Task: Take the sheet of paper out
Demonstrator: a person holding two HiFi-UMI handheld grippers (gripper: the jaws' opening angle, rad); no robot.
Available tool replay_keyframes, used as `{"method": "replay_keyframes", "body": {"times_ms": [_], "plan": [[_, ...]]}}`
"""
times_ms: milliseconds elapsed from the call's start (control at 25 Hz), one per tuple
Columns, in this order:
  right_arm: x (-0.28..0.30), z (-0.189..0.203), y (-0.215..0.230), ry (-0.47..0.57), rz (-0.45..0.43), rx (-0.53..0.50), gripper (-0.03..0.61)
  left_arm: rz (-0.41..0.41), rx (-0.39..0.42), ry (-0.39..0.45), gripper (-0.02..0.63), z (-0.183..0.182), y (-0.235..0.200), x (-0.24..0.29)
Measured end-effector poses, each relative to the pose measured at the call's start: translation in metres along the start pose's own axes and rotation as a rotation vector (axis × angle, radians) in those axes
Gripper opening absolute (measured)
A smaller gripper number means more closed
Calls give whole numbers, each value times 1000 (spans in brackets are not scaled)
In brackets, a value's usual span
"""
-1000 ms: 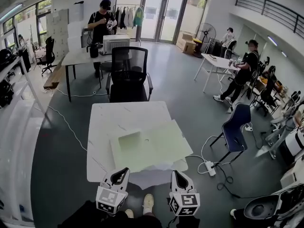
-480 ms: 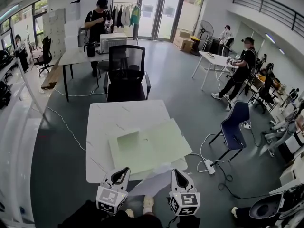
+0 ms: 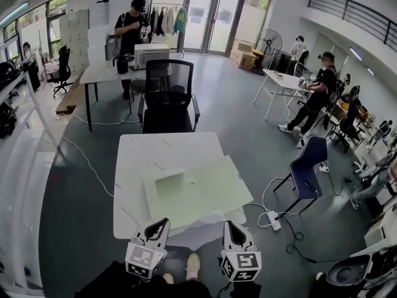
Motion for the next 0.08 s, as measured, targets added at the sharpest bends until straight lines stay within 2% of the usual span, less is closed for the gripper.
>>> {"method": "replay_keyframes", "body": {"times_ms": [80], "plan": [[-1,-3,-1,3,-1,2,17,1,-1,-1,25,-1,-1,-2]]}}
Point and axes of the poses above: the fingertips, and each gripper's own axes: x forward along the fingers, y to its right, z out of its underside, the point moved 8 cm from there along -x, backward along the fingers, and after that the axes turned 2 degrees about -z, right-handed, at the moved point
